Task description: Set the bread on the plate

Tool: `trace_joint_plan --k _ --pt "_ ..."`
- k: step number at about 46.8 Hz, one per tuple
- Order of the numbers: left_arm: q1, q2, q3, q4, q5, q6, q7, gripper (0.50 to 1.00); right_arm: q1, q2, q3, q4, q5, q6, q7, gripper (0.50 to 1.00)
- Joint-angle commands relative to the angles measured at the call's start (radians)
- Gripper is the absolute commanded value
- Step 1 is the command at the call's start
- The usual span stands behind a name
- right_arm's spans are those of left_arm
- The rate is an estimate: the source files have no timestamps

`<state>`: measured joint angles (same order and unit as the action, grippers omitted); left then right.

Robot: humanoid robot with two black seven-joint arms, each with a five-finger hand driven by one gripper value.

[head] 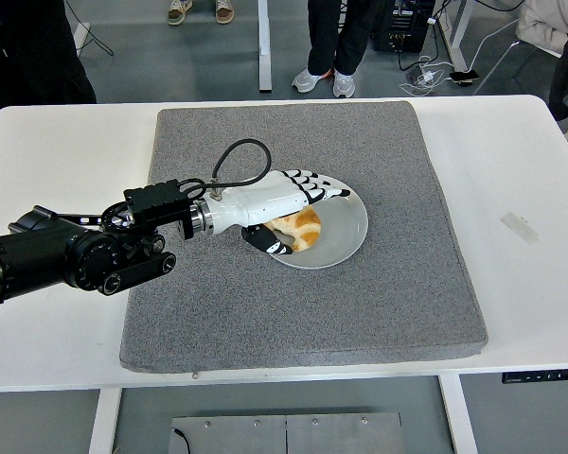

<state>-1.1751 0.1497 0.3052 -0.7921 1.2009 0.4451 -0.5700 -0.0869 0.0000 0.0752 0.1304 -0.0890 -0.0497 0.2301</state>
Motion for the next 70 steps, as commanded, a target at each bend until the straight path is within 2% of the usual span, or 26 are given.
trace_joint_plan --k 1,6,11,20,38,48,58,64,70 --pt "-0.011 0.036 -0.003 -0.039 0.002 0.001 -0.007 0.951 0.001 0.0 0.0 0.0 0.0 0.001 0.0 1.0" --pt "-0.024 0.07 -0.023 -0.065 0.0 0.001 -0.013 0.951 0.0 0.0 0.0 0.0 0.0 0.001 0.0 1.0" --pt "-0.024 0.108 -0.095 -0.076 -0.006 0.0 -0.028 0.951 0.001 0.0 0.0 0.0 0.0 0.001 0.0 1.0" --pt "-0.015 0.209 -0.233 -0.167 -0.069 -0.003 -0.037 0.951 0.001 0.0 0.0 0.0 0.0 0.001 0.0 1.0" --pt "0.025 0.303 -0.44 -0.18 -0.392 -0.013 -0.034 0.952 -0.001 0.0 0.0 0.0 0.0 0.001 0.0 1.0" --pt "0.124 0.337 -0.595 -0.179 -0.595 -0.08 -0.034 0.963 0.0 0.0 0.0 0.0 0.0 0.001 0.0 1.0" --pt "0.224 0.324 -0.774 -0.179 -0.629 -0.114 -0.036 0.966 -0.001 0.0 0.0 0.0 0.0 0.001 0.0 1.0" --pt "0.261 0.324 -0.868 -0.177 -0.696 -0.186 -0.034 0.966 0.001 0.0 0.0 0.0 0.0 -0.001 0.0 1.0" --pt "0.272 0.323 -0.885 -0.154 -0.81 -0.243 -0.031 0.965 0.0 0.0 0.0 0.0 0.0 0.001 0.0 1.0"
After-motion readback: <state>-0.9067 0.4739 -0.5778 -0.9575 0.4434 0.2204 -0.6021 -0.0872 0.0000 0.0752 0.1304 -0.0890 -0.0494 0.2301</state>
